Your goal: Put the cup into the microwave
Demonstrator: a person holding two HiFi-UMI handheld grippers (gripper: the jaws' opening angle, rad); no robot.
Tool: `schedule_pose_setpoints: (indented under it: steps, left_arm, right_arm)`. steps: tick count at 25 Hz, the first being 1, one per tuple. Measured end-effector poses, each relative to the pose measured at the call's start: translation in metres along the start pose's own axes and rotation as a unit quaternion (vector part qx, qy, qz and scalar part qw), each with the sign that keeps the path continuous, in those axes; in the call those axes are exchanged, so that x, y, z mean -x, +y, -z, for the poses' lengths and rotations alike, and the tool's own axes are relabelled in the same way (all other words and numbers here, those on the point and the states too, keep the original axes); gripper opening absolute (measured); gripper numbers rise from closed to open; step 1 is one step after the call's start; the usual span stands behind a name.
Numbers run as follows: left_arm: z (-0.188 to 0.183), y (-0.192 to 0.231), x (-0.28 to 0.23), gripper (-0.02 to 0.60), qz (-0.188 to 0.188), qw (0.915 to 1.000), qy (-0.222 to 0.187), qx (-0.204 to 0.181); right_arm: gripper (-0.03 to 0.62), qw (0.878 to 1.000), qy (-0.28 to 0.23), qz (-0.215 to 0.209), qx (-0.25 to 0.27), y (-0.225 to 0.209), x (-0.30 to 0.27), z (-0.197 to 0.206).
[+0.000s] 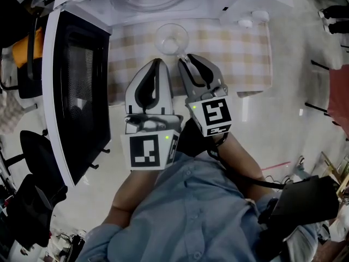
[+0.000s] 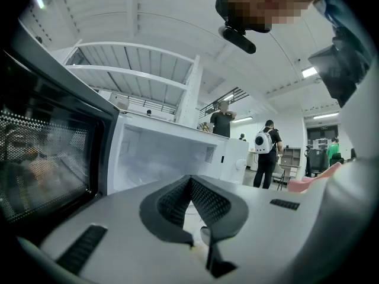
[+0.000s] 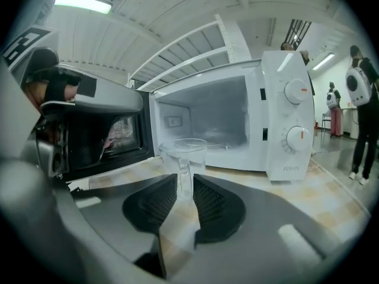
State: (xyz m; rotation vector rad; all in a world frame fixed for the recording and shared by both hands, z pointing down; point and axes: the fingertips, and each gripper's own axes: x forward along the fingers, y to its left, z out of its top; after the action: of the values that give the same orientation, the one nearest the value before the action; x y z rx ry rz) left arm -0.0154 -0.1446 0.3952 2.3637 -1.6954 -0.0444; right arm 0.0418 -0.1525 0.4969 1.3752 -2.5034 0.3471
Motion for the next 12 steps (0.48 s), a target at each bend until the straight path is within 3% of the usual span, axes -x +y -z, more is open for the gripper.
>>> schedule_pose_setpoints:
  steps: [12]
  left_arm:
    - [0.002, 0.012, -0.005, 0.006, -0.005, 0.9999, 0.009, 0.001]
  right_arm:
    - [0.053, 1.0, 0.011, 0.007, 0.002, -0.002, -0.014, 0.006]
